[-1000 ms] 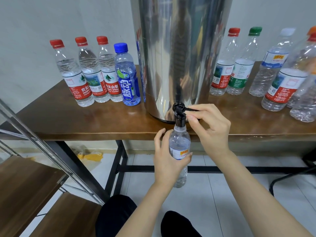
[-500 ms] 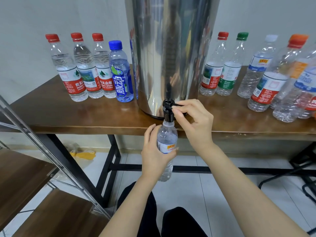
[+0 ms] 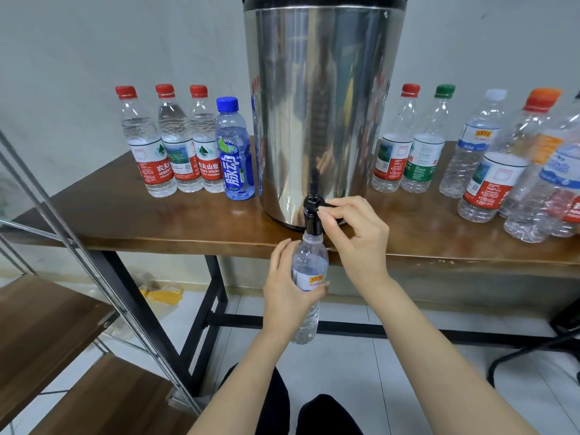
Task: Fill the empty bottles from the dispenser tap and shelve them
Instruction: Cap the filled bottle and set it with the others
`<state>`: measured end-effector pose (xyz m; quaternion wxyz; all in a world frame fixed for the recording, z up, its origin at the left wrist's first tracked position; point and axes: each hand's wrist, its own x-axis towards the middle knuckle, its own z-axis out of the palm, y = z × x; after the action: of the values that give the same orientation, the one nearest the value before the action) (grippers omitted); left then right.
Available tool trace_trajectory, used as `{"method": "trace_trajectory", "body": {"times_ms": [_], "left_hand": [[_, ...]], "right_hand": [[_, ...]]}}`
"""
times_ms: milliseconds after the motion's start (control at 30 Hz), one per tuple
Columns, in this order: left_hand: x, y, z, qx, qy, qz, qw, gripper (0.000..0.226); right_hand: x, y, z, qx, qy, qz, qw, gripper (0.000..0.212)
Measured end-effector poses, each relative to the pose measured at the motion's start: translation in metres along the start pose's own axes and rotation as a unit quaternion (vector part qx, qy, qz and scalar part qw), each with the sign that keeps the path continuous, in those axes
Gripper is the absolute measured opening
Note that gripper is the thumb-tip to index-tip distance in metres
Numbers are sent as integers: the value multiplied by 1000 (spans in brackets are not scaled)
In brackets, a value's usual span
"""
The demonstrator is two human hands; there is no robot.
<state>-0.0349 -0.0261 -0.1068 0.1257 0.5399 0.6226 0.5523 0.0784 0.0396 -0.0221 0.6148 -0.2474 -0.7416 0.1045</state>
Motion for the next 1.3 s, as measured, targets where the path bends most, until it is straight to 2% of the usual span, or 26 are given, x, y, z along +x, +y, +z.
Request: {"method": "trace_trajectory", "body": {"times_ms": [267, 1300], "left_hand": [[1, -6, 4, 2, 7, 1, 1000, 86], [1, -7, 6, -1, 1, 10, 1000, 86]], "right_hand": [[-2, 0, 6, 17, 26, 17, 999, 13], [-3, 1, 6, 10, 25, 8, 1000, 15]]}}
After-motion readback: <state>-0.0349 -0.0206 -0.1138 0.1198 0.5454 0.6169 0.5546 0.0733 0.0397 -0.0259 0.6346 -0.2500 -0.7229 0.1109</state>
